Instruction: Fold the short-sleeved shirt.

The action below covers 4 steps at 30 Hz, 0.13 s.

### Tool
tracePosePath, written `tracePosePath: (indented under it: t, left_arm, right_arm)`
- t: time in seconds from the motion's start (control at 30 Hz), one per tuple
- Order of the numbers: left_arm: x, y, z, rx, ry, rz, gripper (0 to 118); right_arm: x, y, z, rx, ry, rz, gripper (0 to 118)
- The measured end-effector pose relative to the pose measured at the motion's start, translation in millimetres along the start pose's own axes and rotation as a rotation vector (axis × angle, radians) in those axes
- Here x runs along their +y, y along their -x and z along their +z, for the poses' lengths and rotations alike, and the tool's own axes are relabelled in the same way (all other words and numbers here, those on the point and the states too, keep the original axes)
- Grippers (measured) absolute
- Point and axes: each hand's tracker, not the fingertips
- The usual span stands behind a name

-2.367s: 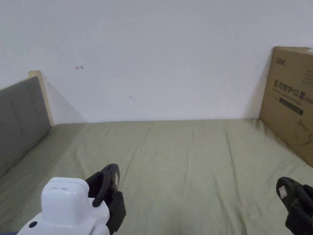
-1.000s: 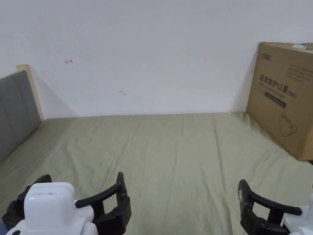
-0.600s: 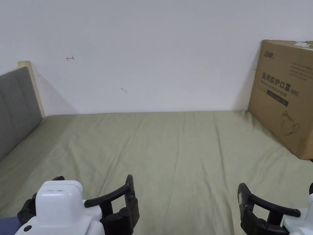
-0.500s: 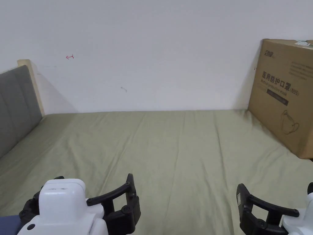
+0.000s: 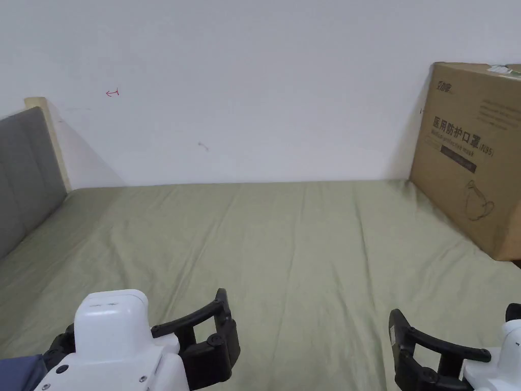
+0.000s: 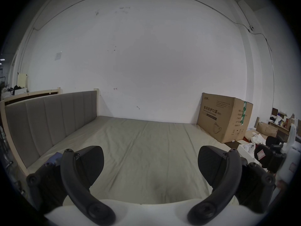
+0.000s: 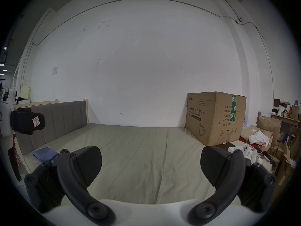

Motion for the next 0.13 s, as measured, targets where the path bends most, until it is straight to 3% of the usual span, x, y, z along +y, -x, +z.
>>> tracePosePath:
  t: [0.13]
  left_arm:
    - [1.5,0.0,-0.3,0.022,-0.015,0.011,116]
  right_arm:
    - [-0.1,-0.4,1.4,0.001,-0.003,-0.004,118]
